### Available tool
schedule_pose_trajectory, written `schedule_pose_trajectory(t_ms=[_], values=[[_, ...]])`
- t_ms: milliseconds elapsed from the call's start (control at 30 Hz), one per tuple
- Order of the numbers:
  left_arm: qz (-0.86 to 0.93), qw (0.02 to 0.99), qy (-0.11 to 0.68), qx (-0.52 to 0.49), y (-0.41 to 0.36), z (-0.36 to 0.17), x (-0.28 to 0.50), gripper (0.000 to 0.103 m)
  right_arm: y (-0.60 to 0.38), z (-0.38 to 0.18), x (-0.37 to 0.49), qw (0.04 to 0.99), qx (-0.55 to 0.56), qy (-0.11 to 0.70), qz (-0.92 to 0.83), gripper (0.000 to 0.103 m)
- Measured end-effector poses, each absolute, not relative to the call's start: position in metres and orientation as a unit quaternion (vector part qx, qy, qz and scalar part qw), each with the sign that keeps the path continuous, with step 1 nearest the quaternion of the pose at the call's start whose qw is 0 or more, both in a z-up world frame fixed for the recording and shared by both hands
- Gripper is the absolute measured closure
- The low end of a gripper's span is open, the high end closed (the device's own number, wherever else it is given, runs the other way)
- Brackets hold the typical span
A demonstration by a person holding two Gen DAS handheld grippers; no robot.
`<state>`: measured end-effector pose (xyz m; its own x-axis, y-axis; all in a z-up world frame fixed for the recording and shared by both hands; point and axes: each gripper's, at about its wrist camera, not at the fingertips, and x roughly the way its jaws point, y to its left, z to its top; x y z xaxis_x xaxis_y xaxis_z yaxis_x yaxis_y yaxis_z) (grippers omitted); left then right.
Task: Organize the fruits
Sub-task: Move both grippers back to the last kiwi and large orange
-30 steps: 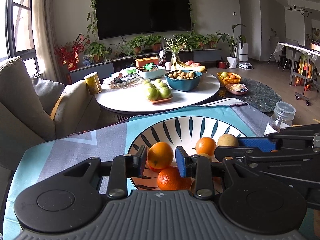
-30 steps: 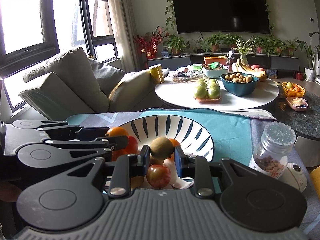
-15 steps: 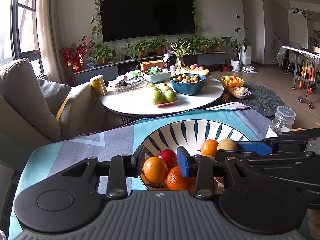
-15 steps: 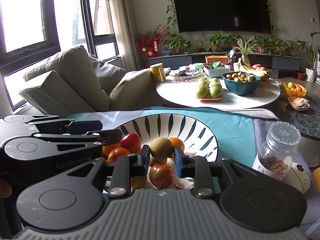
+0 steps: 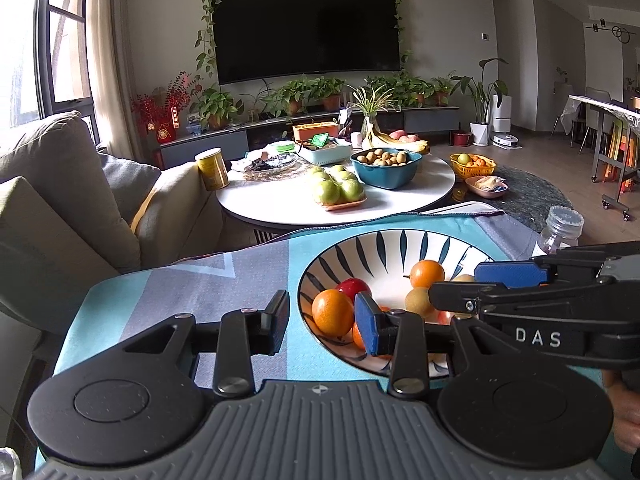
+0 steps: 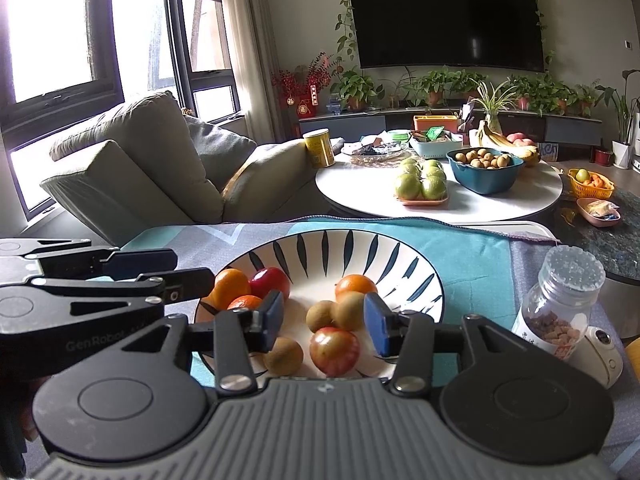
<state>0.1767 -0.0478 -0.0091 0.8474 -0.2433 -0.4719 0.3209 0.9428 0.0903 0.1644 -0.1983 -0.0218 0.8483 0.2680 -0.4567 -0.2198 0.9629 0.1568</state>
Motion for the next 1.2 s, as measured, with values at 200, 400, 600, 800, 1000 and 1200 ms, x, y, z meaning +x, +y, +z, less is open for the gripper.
schedule_pose_trajectory(t_ms=[200, 400, 600, 800, 1000, 1200], values=[[-0.143, 0.958, 0.227, 0.097, -0.040, -0.005, 0.154, 0.066, -0.194, -0.015, 0.149, 0.961, 0.054, 0.237, 0.132, 0.024], [-0.139, 0.959, 0.227, 0.095, -0.027, -0.004, 0.132, 0.066, -0.189, -0.010, 0.125, 0.962, 0.049, 0.234, 0.135, 0.024], [-0.132, 0.957, 0.243, 0.093, -0.015, -0.008, 0.110, 0.066, -0.188, -0.010, 0.103, 0.960, 0.055, 0.239, 0.134, 0.024], [-0.124, 0.955, 0.254, 0.086, -0.004, -0.015, 0.091, 0.066, -0.184, -0.011, 0.084, 0.958, 0.057, 0.246, 0.137, 0.024], [-0.118, 0.955, 0.259, 0.088, 0.003, -0.018, 0.079, 0.066, -0.180, -0.012, 0.070, 0.956, 0.054, 0.249, 0.144, 0.024], [-0.108, 0.952, 0.273, 0.084, 0.009, -0.028, 0.073, 0.066, -0.176, -0.019, 0.059, 0.953, 0.046, 0.259, 0.152, 0.024]])
